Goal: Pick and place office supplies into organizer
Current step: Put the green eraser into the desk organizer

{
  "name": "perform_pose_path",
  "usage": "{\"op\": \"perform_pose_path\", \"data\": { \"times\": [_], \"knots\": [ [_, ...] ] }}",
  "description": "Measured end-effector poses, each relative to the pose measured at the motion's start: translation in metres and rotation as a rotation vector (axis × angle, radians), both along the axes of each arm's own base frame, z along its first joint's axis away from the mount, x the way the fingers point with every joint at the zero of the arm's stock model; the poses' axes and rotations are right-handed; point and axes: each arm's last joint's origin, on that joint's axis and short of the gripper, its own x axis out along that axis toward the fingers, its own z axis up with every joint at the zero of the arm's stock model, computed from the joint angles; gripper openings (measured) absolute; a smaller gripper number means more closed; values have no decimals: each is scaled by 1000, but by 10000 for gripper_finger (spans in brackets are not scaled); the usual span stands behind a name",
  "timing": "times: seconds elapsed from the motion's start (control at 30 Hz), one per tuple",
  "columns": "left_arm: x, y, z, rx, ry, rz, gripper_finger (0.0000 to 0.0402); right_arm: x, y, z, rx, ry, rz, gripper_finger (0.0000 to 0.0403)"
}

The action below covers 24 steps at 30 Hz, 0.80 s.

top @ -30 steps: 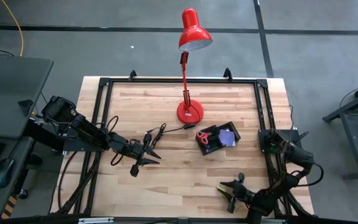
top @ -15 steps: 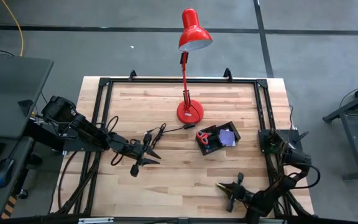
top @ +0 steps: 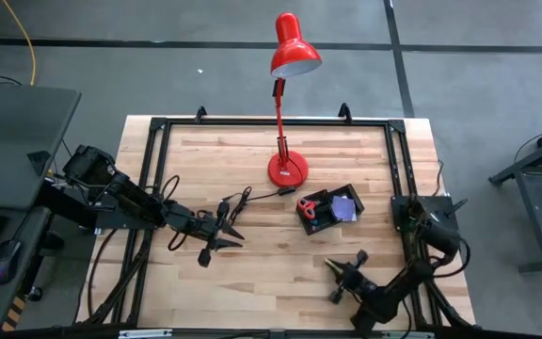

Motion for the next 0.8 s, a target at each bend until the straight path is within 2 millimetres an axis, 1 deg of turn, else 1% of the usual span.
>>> {"op": "perform_pose_path", "data": {
  "times": [0.17, 0.27, 0.43, 0.6, 0.7, 0.8],
  "knots": [
    [0, 0, 0, 0, 1, 0, 83, 9, -6, 37, -39, 63, -55, 5],
    [0, 0, 0, 0, 1, 0, 83, 11, -10, 64, -44, 78, -57, 6],
    [0, 0, 0, 0, 1, 0, 83, 12, -24, 104, 18, 223, -61, 5],
    [0, 0, 0, 1, 1, 0, 83, 23, -44, 144, 116, 323, 2, 4],
    [0, 0, 0, 1, 1, 0, 83, 34, -61, 165, 162, 366, 54, 4],
    [0, 0, 0, 1, 1, 0, 83, 46, -82, 181, 240, 428, 107, 4]
  ]
}}
